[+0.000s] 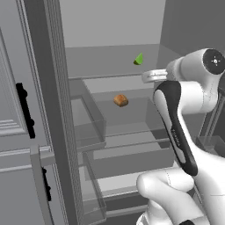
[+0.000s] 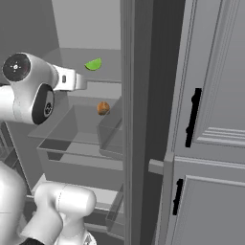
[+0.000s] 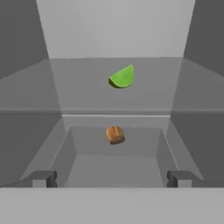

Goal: Grab a lemon wedge from the fridge and one ice cube from the ice bowl, and put them in the glass of lemonade.

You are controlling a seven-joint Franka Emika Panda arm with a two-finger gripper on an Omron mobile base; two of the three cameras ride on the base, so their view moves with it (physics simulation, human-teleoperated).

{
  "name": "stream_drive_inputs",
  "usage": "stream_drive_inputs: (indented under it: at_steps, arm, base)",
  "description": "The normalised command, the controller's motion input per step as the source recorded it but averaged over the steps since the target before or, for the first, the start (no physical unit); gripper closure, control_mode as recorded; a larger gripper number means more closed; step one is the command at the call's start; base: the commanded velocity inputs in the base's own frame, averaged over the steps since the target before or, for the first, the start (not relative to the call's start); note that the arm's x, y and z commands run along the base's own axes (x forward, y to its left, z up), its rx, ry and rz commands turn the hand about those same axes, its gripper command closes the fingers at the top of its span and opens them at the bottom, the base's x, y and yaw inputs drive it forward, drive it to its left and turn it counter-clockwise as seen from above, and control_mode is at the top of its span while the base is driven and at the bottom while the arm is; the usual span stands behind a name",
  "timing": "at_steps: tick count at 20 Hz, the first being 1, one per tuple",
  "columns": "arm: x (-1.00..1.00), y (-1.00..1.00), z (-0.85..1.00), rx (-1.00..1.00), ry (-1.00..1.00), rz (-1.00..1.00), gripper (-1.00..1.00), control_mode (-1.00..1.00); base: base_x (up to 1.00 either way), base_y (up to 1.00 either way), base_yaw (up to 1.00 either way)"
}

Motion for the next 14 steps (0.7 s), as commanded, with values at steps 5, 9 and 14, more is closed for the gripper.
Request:
stream_drive_inputs:
  at_steps: [5,9,14]
  arm:
    - [0.21,0.0,0.28,0.13,0.0,-0.1,-1.0,-1.0]
    - [0.31,0.0,0.05,0.11,0.02,-0.08,-1.0,-1.0]
    - [0.52,0.06,0.0,0.0,0.13,-0.01,-1.0,-1.0]
  base:
    - [0.0,0.0,0.0]
    - [0.0,0.0,0.0]
    - [0.0,0.0,0.0]
